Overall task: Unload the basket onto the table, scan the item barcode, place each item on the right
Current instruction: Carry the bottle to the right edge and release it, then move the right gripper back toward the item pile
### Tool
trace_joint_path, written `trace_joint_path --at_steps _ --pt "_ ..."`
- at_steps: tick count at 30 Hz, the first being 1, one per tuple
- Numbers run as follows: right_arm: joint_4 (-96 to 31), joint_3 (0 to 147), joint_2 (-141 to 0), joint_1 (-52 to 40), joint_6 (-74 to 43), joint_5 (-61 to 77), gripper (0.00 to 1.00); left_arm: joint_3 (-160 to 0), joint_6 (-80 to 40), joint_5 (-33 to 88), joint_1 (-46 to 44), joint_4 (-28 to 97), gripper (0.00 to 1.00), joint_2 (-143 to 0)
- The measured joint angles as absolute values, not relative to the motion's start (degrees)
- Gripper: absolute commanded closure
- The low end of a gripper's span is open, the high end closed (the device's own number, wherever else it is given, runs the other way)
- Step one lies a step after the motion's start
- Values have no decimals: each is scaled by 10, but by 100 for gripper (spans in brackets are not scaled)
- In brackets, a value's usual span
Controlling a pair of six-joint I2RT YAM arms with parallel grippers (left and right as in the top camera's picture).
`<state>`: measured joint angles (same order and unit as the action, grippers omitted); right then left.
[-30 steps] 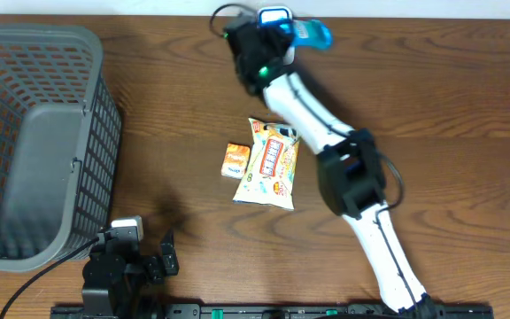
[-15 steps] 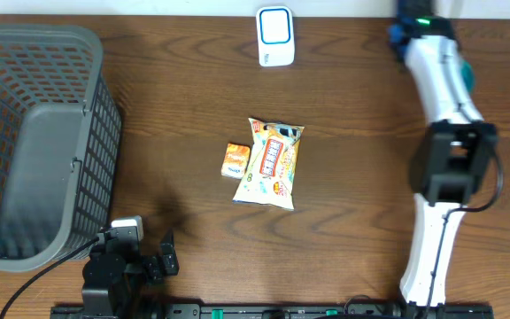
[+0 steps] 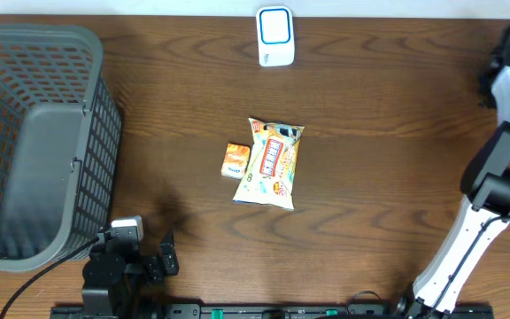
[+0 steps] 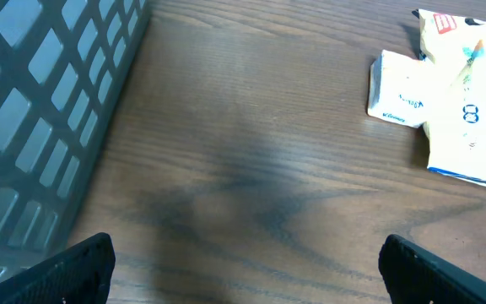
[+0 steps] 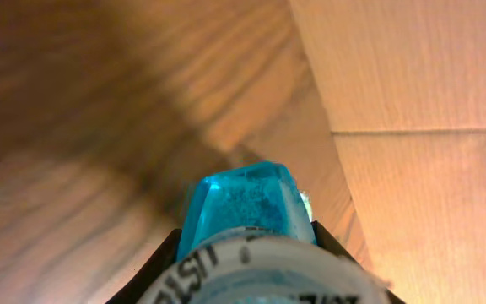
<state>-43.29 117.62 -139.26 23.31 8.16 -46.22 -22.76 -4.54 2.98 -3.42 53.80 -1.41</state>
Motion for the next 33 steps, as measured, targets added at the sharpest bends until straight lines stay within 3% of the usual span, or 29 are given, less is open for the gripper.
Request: trace_joint_path --at_steps 5,6,16,22,27,33 --pt "-456 1175 -1392 253 46 -402 14 -228 -45 30 -34 538 0 -14" --pt "-458 1174 -1390 253 41 -385 1 -228 -45 30 -34 538 0 -14" --pt "-496 1166 -1241 198 -8 -89 1 -228 -45 30 -34 538 0 -14" --pt "-609 1177 -1145 125 -55 154 1 -228 -45 30 -34 538 0 -14" --pt "-720 1168 -1156 6 -145 228 1 -228 -45 30 -34 538 0 -14" --pt "-698 1105 -1177 -172 -216 236 1 -228 -45 30 -34 538 0 -14"
